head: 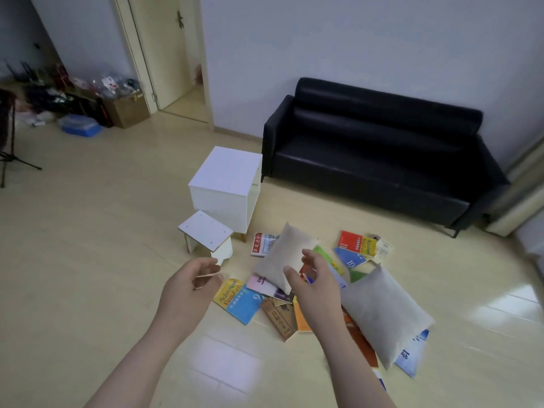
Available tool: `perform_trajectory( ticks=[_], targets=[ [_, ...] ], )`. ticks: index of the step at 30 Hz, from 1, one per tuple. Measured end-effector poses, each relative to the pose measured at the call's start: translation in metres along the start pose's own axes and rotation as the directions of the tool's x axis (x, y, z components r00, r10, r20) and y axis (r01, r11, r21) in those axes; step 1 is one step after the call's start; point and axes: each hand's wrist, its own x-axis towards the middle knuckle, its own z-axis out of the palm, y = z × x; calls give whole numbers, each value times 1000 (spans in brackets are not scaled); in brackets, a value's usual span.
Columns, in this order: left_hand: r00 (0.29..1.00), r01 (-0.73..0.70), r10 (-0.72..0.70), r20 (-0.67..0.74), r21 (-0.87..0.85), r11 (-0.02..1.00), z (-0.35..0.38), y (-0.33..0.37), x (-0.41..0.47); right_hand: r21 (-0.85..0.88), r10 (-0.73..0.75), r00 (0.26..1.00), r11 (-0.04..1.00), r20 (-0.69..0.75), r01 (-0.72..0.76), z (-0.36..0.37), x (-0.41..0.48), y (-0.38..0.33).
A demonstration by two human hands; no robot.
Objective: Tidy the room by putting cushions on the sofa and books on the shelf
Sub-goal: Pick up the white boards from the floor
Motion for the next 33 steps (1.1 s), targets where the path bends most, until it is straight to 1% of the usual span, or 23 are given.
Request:
perform_trajectory(
  ticks=[5, 9, 15, 18, 22, 28, 29, 33],
  targets=[
    [1000, 27, -27, 9, 2, 1000, -15, -6, 64, -11, 14, 1000, 1000, 18, -14, 35, 47, -18],
    [999, 24, -24, 41, 6, 1000, -39, -15, 141, -15, 45, 999, 999, -28, -46, 86, 97, -33],
    [993, -6, 5, 122, 7, 1000, -106, -27, 263, 33, 110, 988, 994, -105, -107, 185, 163, -78],
    [985, -29, 24, 170, 28, 999, -135, -28, 308, 62, 142, 982, 989, -124, -135, 220, 182, -97],
    [979, -36, 28, 200, 38, 999, -168, -36, 376, 49, 167, 974, 986, -151, -162, 275, 216, -120],
    [967, -31, 18, 254, 46, 998, -187, -39, 471, 33, 186, 965, 983, -183, -183, 327, 284, -145],
    [963, -54, 38, 266, 53, 997, -190, -42, 508, 43, 189, 962, 982, -199, -184, 344, 314, -146],
    [960, -72, 52, 274, 65, 995, -193, -37, 554, 94, 210, 954, 976, -211, -195, 361, 351, -151]
  ],
)
